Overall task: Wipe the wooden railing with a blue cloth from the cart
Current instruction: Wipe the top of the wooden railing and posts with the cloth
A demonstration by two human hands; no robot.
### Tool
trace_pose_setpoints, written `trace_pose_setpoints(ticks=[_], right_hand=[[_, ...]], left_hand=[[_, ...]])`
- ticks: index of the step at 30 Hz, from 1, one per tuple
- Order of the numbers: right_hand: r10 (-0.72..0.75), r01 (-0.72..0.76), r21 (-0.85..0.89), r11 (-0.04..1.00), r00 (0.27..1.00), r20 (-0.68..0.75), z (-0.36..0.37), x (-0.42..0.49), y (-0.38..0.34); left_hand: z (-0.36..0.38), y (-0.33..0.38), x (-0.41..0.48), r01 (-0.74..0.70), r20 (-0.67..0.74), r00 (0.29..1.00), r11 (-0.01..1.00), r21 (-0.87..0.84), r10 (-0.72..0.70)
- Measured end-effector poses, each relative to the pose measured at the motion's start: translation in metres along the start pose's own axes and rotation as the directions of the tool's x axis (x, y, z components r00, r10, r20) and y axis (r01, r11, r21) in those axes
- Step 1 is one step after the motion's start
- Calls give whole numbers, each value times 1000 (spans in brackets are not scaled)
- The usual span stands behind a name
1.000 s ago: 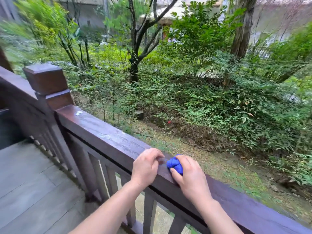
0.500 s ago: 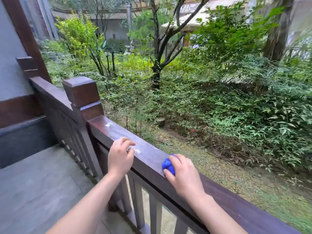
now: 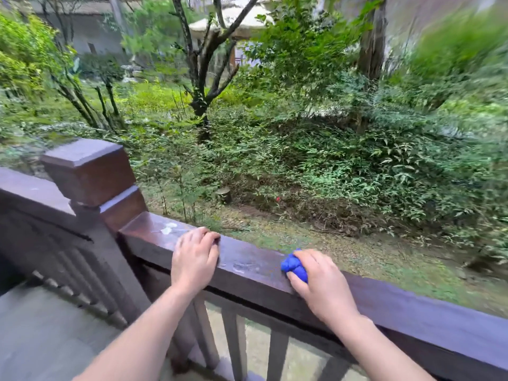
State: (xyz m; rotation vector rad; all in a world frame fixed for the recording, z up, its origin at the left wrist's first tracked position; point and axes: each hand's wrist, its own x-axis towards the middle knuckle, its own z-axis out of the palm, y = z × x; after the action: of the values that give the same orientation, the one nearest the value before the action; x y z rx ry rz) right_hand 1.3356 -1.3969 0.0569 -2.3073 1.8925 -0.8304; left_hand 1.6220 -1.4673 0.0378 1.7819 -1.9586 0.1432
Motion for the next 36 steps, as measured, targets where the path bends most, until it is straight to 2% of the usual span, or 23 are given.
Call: trace_pose_setpoints(ticks=[3, 6, 9, 14, 18, 20, 23, 24, 25, 28, 29, 33, 34, 36], right_hand=[[202, -203, -19, 979, 979, -33, 7, 28, -19], [155, -157, 20, 987, 986, 57, 19, 42, -43], [105, -110, 24, 994, 985, 138, 9, 36, -32], [181, -182, -67, 981, 983, -9, 3, 11, -9], [250, -246, -63, 967, 965, 74, 11, 53, -42], [193, -195, 3, 981, 974, 114, 13, 55, -46], [6, -11, 65, 998, 996, 88, 6, 14, -28], [-4, 0, 51, 999, 997, 71, 3, 5, -18], [33, -34, 29, 999, 998, 50, -1, 5, -8], [286, -288, -55, 956, 958, -31, -2, 23, -9], [274, -278, -86, 957, 960, -54, 2, 25, -20], [-21, 21, -2, 1000, 1000, 18, 10, -3, -43], [-24, 24, 6, 1000, 999, 26, 3, -10, -31], [83, -83, -17, 996, 997, -9, -14, -20, 0]], left_hand=[[3, 0, -2, 1, -69, 998, 999, -46, -4], [6, 0, -4, 4, -114, 993, 998, -65, -12], [10, -3, -3, 19, -84, 996, 996, -85, -26], [17, -7, 0, 19, -111, 993, 996, -87, -28], [17, -7, -1, 19, -100, 995, 997, -73, -27], [16, -8, -1, 16, -97, 995, 997, -77, -24], [18, -8, -3, 20, -110, 993, 996, -83, -29], [18, -8, -3, 21, -115, 993, 996, -83, -31], [18, -8, -2, 26, -112, 993, 996, -85, -36], [17, -6, -1, 30, -100, 994, 997, -75, -37], [17, -6, -2, 27, -106, 994, 997, -71, -35], [18, -8, 0, 25, -97, 995, 998, -63, -31], [19, -9, -1, 24, -98, 995, 998, -62, -30], [20, -9, 0, 12, -119, 993, 998, -63, -20]])
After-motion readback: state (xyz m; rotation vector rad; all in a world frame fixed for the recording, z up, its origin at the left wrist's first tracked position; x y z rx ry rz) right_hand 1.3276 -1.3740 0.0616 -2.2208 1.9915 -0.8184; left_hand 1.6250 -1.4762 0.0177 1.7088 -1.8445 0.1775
